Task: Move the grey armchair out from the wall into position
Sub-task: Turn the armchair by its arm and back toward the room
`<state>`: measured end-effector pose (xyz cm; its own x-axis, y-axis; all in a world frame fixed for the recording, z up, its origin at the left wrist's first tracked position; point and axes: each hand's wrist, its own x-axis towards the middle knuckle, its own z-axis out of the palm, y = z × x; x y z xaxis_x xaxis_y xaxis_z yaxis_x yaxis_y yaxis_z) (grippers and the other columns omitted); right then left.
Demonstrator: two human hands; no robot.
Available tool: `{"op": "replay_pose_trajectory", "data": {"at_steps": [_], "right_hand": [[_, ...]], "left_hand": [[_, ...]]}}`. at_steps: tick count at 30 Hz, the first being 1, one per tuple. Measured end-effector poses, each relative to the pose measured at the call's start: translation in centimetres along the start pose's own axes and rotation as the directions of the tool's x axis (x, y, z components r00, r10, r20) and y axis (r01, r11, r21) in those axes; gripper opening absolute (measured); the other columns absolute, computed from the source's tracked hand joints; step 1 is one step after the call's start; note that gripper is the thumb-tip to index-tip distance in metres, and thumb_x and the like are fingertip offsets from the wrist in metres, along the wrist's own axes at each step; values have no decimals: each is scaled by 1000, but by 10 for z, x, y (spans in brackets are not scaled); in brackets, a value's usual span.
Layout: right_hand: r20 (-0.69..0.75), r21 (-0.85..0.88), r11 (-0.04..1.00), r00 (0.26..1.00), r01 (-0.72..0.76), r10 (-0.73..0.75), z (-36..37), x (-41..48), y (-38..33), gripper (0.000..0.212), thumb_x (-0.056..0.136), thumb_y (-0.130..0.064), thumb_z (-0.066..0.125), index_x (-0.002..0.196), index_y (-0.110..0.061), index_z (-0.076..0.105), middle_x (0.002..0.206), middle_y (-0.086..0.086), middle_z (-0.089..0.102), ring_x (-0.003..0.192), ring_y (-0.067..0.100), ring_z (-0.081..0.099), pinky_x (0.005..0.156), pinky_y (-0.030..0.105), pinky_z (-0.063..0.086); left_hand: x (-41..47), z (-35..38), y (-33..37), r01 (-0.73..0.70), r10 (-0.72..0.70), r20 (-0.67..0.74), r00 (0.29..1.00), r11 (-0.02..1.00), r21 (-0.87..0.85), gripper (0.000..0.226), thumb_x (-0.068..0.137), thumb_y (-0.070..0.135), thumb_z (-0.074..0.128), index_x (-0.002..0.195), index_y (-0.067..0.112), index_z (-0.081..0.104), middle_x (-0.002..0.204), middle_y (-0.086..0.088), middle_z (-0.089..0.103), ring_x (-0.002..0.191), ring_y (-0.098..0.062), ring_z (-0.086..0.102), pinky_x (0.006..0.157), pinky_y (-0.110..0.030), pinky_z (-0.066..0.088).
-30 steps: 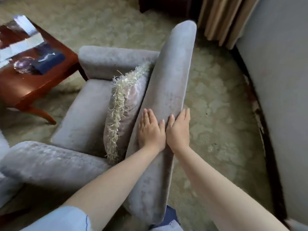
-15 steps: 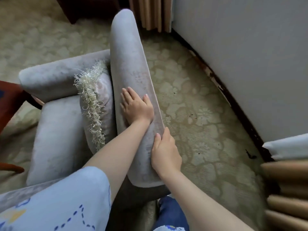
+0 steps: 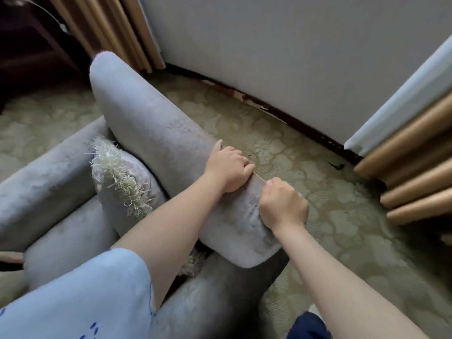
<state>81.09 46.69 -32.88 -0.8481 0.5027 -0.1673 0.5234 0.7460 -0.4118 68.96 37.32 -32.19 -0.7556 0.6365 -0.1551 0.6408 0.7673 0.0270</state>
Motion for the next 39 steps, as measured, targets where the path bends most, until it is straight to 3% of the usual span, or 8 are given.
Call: {"op": "replay_pose_trajectory", "data": {"at_steps": [5, 8, 13, 16, 25, 30, 39], "right_hand": [[-147, -17, 995, 984, -99, 95, 3, -2, -1, 35, 96, -29, 29, 95, -10, 58, 99, 11, 65, 89, 36, 62, 70, 35, 42], [-186, -39, 994, 978, -99, 90, 7, 0, 0, 38, 96, -31, 28, 97, -10, 60, 100, 10, 66, 90, 35, 62, 71, 36, 42], [-177, -3, 979, 963, -206, 202, 15, -3, 5, 49, 96, -40, 25, 107, -12, 64, 109, 12, 64, 100, 35, 60, 80, 38, 40], [-176, 48, 967, 951, -251, 256, 19, -11, 8, 54, 96, -44, 24, 110, -11, 65, 112, 13, 64, 105, 35, 57, 81, 39, 41], [-189, 110, 970, 954, -216, 234, 14, -26, 7, 53, 97, -41, 25, 117, -9, 61, 122, 17, 59, 115, 35, 53, 87, 38, 41], [-254, 130, 973, 942, -190, 218, 18, -49, 3, 53, 97, -41, 25, 114, -8, 62, 120, 18, 60, 113, 35, 53, 85, 38, 41], [-269, 145, 940, 902, -308, 337, 28, -129, 22, 51, 95, -42, 26, 114, -10, 61, 120, 16, 60, 114, 34, 52, 86, 37, 41]], "left_hand": [[-17, 10, 38, -134, 133, -43, 990, 990, -36, 45, 97, 39, 27, 101, 22, 69, 112, 0, 64, 113, -21, 50, 111, -47, 9], [-16, 15, 39, -117, 110, -126, 986, 992, -54, 47, 97, 38, 27, 96, 20, 70, 108, -1, 66, 110, -21, 52, 108, -42, 15], [-20, 22, 42, -82, 79, -237, 968, 997, -3, 44, 96, 36, 31, 78, 19, 67, 91, -1, 65, 95, -21, 55, 86, -34, 25], [-22, 21, 43, -55, 55, -207, 977, 998, 4, 43, 94, 33, 30, 87, 18, 69, 100, -2, 65, 99, -20, 54, 87, -35, 27], [-28, 18, 41, -79, 90, -140, 986, 993, 82, 48, 96, 38, 24, 113, 16, 63, 125, -8, 58, 119, -23, 48, 96, -37, 28], [-50, 19, 39, -107, 122, -179, 976, 990, 92, 47, 96, 36, 24, 113, 15, 63, 125, -8, 58, 119, -23, 48, 94, -36, 28], [-121, 35, 67, -218, 229, -172, 958, 972, 85, 48, 95, 36, 25, 107, 13, 65, 119, -8, 60, 114, -23, 50, 94, -36, 28]]}}
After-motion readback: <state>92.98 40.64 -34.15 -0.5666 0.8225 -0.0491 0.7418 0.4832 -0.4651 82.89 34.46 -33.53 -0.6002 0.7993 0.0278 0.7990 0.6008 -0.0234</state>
